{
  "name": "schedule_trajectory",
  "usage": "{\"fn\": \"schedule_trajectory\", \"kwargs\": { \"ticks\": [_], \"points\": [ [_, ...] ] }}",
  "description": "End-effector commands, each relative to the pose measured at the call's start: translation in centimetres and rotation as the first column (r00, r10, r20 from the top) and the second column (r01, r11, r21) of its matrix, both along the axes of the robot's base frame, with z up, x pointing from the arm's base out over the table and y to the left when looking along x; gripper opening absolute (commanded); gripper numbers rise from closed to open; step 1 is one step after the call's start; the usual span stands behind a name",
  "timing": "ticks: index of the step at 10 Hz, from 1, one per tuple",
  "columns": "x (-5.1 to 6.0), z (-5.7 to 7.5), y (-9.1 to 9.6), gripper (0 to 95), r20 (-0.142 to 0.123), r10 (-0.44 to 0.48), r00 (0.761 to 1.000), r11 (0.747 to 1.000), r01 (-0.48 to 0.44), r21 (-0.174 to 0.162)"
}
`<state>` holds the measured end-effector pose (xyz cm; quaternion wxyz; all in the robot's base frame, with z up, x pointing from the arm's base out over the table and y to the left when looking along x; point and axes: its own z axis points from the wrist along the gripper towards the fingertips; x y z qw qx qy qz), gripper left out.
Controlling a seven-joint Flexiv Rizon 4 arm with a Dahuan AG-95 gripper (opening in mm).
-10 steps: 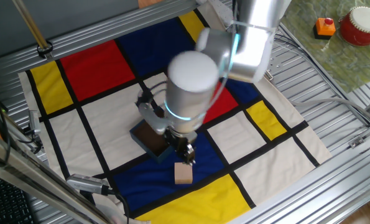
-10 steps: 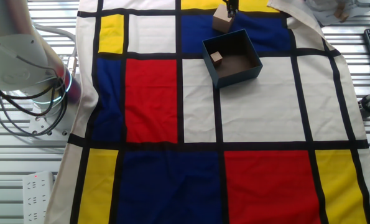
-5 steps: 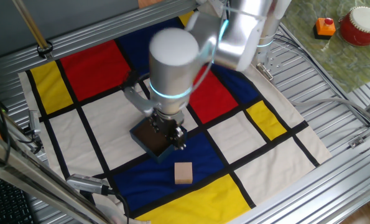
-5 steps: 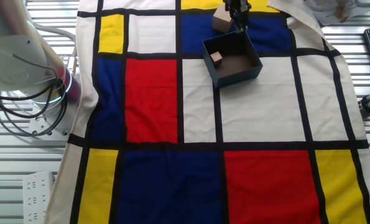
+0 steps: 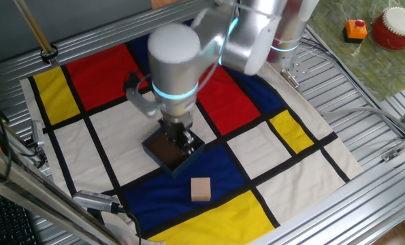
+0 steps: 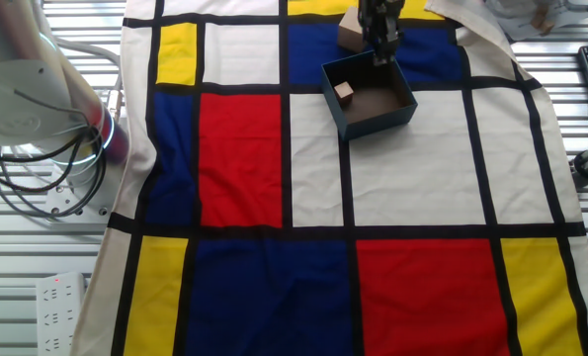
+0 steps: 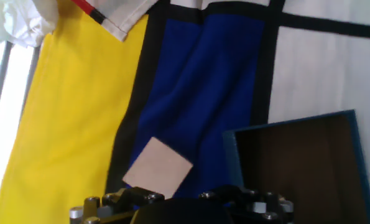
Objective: Take everything out of the gift box
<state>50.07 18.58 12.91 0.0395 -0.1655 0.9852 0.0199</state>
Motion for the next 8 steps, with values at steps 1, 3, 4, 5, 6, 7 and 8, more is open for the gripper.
{"fn": "schedule_trajectory", "kwargs": {
  "ticks": [1, 3, 4, 5, 6, 7, 8],
  "points": [
    [0.1, -0.1, 0.0, 38.0, 0.000, -0.013, 1.000, 1.000, 0.013, -0.006],
    [0.2, -0.2, 0.0, 38.0, -0.013, -0.004, 1.000, 1.000, 0.004, -0.008],
    [0.3, -0.4, -0.1, 38.0, -0.025, -0.007, 1.000, 1.000, 0.006, -0.004],
    [0.5, -0.6, -0.3, 38.0, -0.034, -0.004, 0.999, 1.000, 0.004, -0.004],
    [0.1, -1.0, -0.5, 38.0, -0.054, -0.013, 0.998, 1.000, 0.013, -0.006],
    [-0.8, -1.5, -0.8, 38.0, -0.052, -0.021, 0.998, 1.000, 0.020, -0.010],
    [-1.8, -2.0, -1.1, 38.0, -0.051, -0.025, 0.998, 1.000, 0.025, -0.006]
  ]
}}
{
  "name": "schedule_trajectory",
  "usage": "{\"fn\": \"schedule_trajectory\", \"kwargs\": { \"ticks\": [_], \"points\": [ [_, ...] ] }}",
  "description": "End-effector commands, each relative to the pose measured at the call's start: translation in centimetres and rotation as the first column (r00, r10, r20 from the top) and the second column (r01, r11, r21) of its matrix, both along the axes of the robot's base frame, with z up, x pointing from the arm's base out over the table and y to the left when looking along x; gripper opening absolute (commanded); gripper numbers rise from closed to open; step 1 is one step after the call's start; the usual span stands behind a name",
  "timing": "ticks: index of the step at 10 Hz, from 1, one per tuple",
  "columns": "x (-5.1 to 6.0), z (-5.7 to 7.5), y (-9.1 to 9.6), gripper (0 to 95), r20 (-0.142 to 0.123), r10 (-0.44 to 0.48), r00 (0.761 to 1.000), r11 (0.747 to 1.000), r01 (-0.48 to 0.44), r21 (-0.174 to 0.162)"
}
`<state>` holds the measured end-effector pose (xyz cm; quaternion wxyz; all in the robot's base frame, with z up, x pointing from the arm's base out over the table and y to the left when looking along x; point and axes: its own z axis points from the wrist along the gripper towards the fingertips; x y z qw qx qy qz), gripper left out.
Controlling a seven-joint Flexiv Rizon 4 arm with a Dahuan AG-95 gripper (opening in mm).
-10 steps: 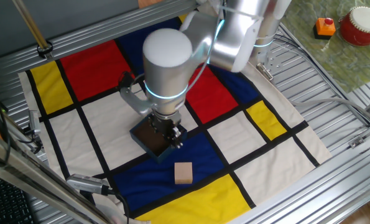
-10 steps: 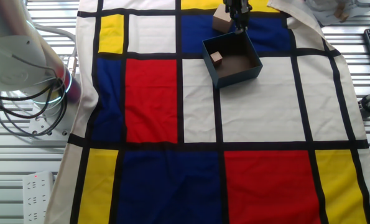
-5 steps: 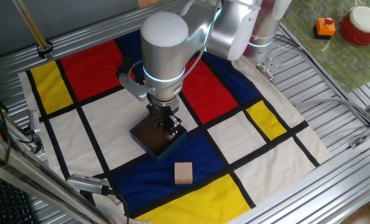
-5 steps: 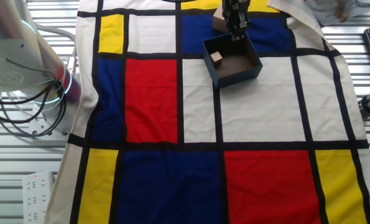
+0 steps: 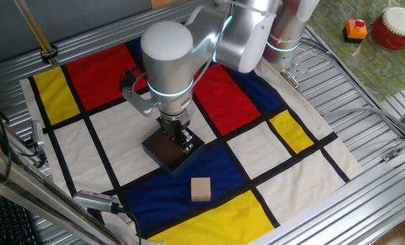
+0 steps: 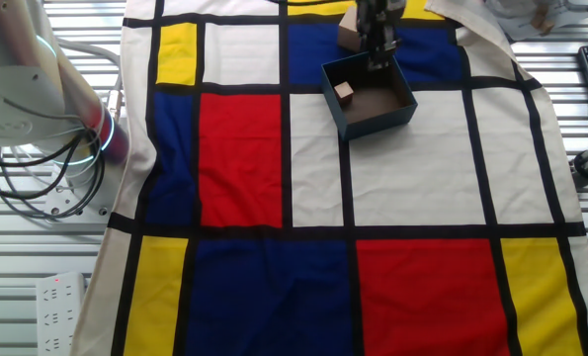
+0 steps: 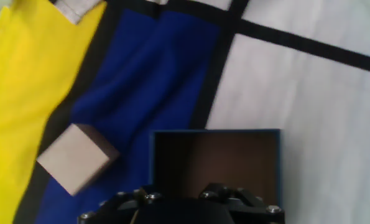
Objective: Take everything out of the gift box
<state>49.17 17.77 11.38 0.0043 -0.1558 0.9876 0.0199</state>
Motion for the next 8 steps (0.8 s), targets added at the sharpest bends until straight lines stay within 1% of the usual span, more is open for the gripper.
{"fn": "schedule_trajectory", "kwargs": {
  "ticks": [1, 2, 4, 6, 8],
  "points": [
    [-1.5, -0.9, -0.5, 38.0, 0.018, 0.021, 1.000, 1.000, -0.021, 0.002],
    [-1.8, -1.1, -0.5, 38.0, 0.018, 0.034, 0.999, 0.999, -0.034, 0.004],
    [-2.7, -2.0, -0.6, 38.0, 0.014, 0.081, 0.997, 0.997, -0.081, 0.004],
    [-2.7, -2.5, -0.7, 38.0, 0.031, 0.102, 0.994, 0.995, -0.103, 0.009],
    [-2.6, -2.8, -0.9, 38.0, 0.033, 0.113, 0.993, 0.993, -0.113, 0.010]
  ]
}}
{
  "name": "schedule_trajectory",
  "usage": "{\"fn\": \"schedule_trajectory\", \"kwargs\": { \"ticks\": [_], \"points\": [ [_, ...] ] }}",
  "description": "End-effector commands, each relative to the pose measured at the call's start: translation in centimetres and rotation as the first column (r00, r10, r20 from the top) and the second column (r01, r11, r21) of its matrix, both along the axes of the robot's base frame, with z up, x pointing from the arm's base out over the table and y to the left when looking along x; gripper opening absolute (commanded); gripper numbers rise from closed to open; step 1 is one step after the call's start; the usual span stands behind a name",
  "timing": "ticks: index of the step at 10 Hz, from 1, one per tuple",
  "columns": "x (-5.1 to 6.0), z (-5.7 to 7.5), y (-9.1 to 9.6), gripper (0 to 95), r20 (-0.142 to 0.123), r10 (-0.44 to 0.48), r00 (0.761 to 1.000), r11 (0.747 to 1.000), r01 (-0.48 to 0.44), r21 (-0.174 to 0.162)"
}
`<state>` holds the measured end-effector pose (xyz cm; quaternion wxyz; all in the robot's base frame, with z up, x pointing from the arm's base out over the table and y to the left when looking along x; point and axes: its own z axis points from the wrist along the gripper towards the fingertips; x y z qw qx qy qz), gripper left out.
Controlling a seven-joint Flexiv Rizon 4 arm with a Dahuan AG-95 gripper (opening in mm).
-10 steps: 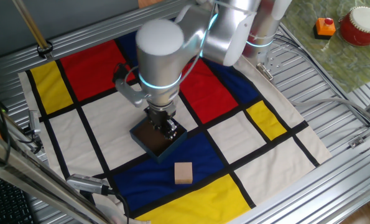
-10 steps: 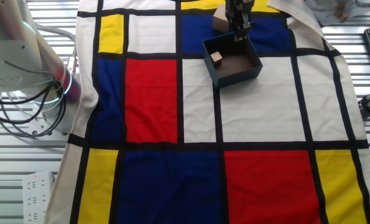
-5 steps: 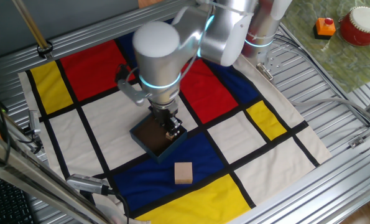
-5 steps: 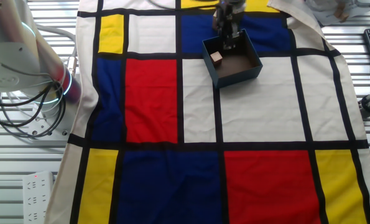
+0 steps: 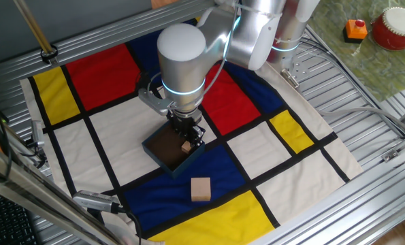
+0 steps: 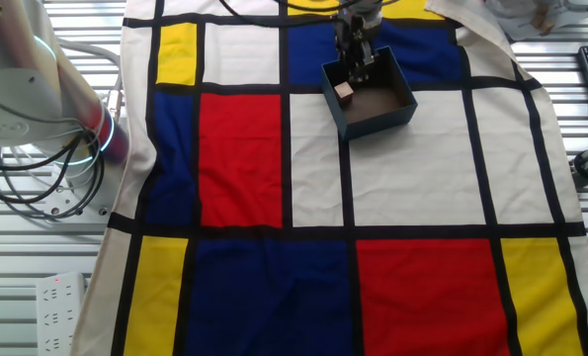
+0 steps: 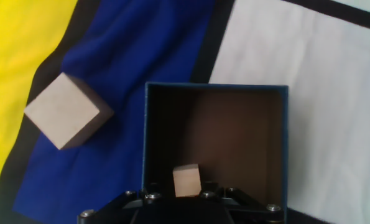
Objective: Take everything out of the gift box
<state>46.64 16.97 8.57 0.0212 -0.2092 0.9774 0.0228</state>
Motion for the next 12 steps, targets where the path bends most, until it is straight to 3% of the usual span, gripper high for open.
{"fn": "schedule_trajectory", "kwargs": {
  "ticks": [1, 4, 12],
  "points": [
    [-0.1, -0.1, -0.2, 38.0, -0.002, 0.008, 1.000, 1.000, -0.008, 0.001],
    [-0.4, -1.2, -0.6, 38.0, 0.017, 0.023, 1.000, 1.000, -0.023, 0.012],
    [-0.1, -2.6, -1.2, 38.0, 0.027, 0.028, 0.999, 0.999, -0.028, 0.032]
  ]
}}
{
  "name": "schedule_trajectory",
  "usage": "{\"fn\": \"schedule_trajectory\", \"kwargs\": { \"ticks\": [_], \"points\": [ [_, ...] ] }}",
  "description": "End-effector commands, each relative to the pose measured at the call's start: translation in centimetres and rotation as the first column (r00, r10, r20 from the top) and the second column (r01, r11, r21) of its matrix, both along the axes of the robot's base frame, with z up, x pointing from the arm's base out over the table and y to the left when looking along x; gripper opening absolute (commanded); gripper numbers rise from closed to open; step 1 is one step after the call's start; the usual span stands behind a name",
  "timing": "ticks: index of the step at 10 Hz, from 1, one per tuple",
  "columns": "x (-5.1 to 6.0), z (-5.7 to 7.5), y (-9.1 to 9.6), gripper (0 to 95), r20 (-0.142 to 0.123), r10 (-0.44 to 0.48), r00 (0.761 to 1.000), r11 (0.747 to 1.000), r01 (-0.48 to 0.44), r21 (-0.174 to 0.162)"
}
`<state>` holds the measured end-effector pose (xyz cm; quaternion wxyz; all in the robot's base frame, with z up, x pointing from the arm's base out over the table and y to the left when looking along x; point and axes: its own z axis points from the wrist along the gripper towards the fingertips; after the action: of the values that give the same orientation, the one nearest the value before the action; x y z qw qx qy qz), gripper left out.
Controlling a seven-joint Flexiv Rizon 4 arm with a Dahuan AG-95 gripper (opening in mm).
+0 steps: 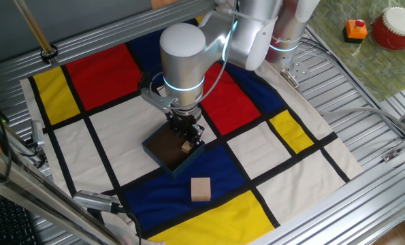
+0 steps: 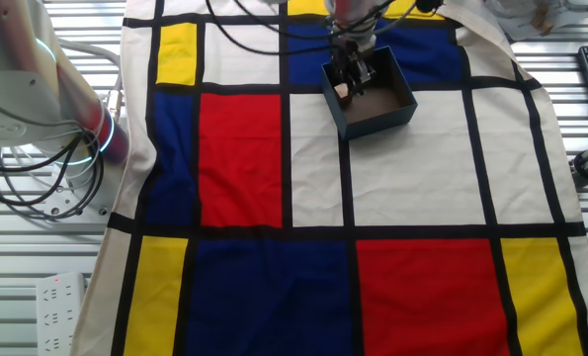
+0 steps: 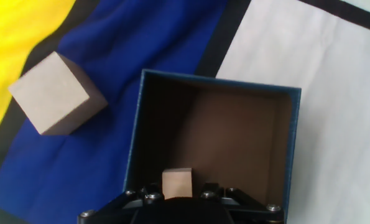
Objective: Take everything out of the gift box
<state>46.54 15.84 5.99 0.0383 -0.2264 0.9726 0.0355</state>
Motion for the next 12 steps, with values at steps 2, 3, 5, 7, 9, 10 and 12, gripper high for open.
{"fn": "schedule_trajectory", "kwargs": {
  "ticks": [2, 3, 5, 7, 9, 10, 12],
  "points": [
    [0.0, -0.3, -0.1, 38.0, -0.003, -0.023, 1.000, 1.000, 0.023, 0.008],
    [-0.1, -0.4, -0.1, 38.0, -0.003, -0.021, 1.000, 1.000, 0.021, 0.010],
    [-0.3, -0.7, -0.2, 38.0, -0.001, -0.021, 1.000, 1.000, 0.021, 0.017],
    [-0.6, -1.0, -0.1, 38.0, 0.001, -0.022, 1.000, 0.999, 0.022, 0.033],
    [-0.7, -1.5, 0.1, 38.0, 0.007, -0.025, 1.000, 0.999, 0.025, 0.046],
    [-0.7, -1.7, 0.2, 38.0, 0.009, -0.031, 0.999, 0.998, 0.031, 0.050],
    [-0.8, -2.0, 0.4, 38.0, 0.010, -0.034, 0.999, 0.998, 0.033, 0.057]
  ]
}}
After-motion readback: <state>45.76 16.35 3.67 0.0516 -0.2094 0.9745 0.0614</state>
